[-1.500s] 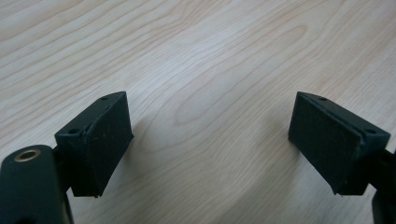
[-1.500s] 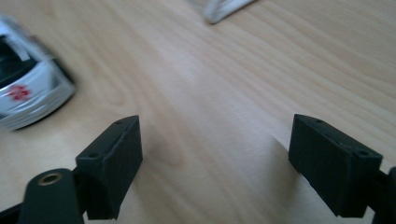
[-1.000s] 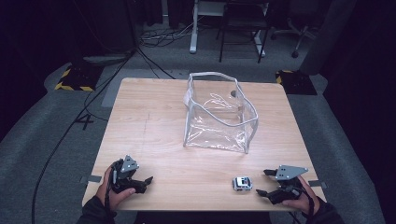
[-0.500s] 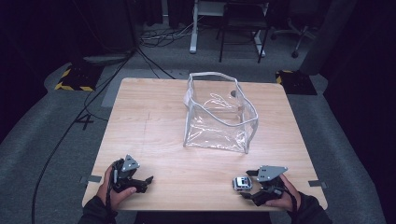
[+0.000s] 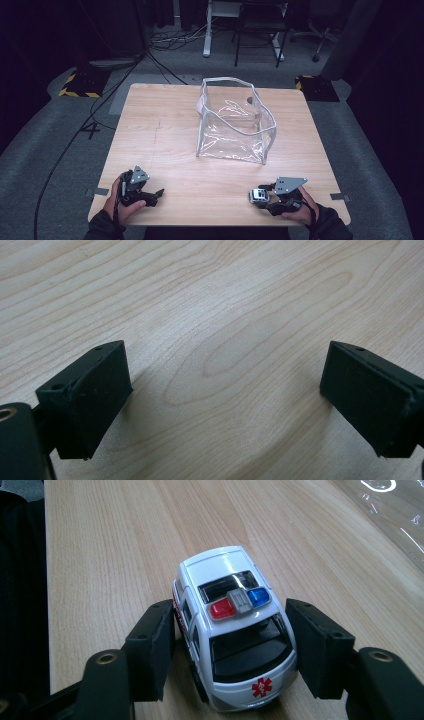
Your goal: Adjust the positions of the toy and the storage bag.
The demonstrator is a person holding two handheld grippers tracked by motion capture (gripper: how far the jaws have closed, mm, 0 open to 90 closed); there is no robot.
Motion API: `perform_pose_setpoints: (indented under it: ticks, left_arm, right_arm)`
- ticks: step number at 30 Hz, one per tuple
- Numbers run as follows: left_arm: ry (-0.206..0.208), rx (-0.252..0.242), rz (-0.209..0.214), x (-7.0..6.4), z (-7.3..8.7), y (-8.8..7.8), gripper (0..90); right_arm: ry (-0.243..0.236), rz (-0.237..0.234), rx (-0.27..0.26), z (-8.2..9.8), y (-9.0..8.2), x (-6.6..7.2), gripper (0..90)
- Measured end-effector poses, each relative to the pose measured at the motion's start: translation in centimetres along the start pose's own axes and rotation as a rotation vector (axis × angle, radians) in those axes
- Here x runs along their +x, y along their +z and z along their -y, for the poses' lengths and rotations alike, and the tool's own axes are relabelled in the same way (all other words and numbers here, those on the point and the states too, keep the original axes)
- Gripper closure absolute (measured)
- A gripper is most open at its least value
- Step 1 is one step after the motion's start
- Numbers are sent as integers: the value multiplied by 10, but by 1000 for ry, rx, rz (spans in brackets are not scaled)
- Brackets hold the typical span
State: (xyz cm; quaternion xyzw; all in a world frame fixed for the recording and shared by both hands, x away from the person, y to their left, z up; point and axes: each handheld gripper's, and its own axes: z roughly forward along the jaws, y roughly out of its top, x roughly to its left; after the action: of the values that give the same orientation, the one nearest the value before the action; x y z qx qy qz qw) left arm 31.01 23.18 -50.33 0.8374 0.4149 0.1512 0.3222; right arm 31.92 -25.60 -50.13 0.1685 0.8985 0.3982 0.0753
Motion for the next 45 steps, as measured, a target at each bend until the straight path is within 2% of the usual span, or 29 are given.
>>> perform_pose_setpoints:
  ticks: [4, 5, 6, 7, 8, 10, 13, 16, 18, 19, 21, 23, 25, 26, 34, 35, 38, 39, 40, 43, 44, 45]
  left_arm:
    - [-2, -4, -2, 0, 0, 0, 65]
    - [-3, 0, 1, 0, 0, 0, 64]
    - [0, 0, 0, 0, 0, 0, 64]
    - [-5, -1, 5, 0, 0, 0, 65]
    - [-5, -1, 6, 0, 0, 0, 65]
    - [-3, -7, -6, -1, 0, 0, 65]
    - [-8, -6, -2, -1, 1, 0, 65]
    - [-10, -6, -3, -1, 1, 0, 65]
    - [-10, -7, -3, -1, 1, 0, 65]
    - [-9, -4, -2, -1, 1, 0, 65]
    - [-9, -4, -2, -1, 1, 0, 65]
    - [-9, -4, -2, -1, 1, 0, 65]
    - [-9, -4, -3, -1, 1, 0, 65]
    - [-11, -6, -2, -1, 1, 0, 65]
    - [-11, -5, -2, -1, 1, 0, 65]
    - [-10, -5, -3, -1, 1, 0, 65]
    - [-12, -7, -3, -1, 1, 0, 65]
    - [-12, -7, -3, -1, 1, 0, 65]
    - [-8, -4, -3, -1, 1, 0, 64]
    - [-8, -4, -3, -1, 1, 0, 65]
    - [-8, -4, -3, -1, 1, 0, 65]
    - [-9, -4, -2, -1, 1, 0, 65]
  right_arm:
    - [-4, 0, -2, 0, -1, 0, 403]
    - [-19, -7, -13, 1, -1, -1, 413]
    - [-1, -3, -13, 1, -1, -1, 429]
    - [-8, -1, -21, 1, -2, -2, 477]
    - [3, 8, -38, 1, -3, -3, 480]
    - [25, -4, -31, 1, -3, -6, 480]
    - [46, 0, -24, 1, -3, -4, 480]
    - [32, -4, -29, 1, -3, -6, 482]
    - [47, -1, -26, 1, -3, -6, 482]
    - [25, 3, -34, 1, -3, -7, 482]
    - [47, 19, -22, 1, -4, -7, 483]
    - [34, 22, -33, 1, -3, -9, 483]
    - [34, 38, -32, 1, -4, -10, 483]
    - [55, 49, -36, 2, -6, -12, 484]
    - [104, 109, -49, 9, -15, -26, 484]
    - [137, 133, -51, 12, -19, -30, 484]
    - [177, 172, -62, 17, -25, -39, 484]
    - [177, 172, -62, 17, -25, -39, 484]
    - [198, 213, -65, 20, -29, -44, 484]
    - [238, 261, -71, 26, -35, -52, 484]
    - [238, 261, -71, 26, -35, -52, 484]
    - [260, 289, -82, 29, -40, -57, 484]
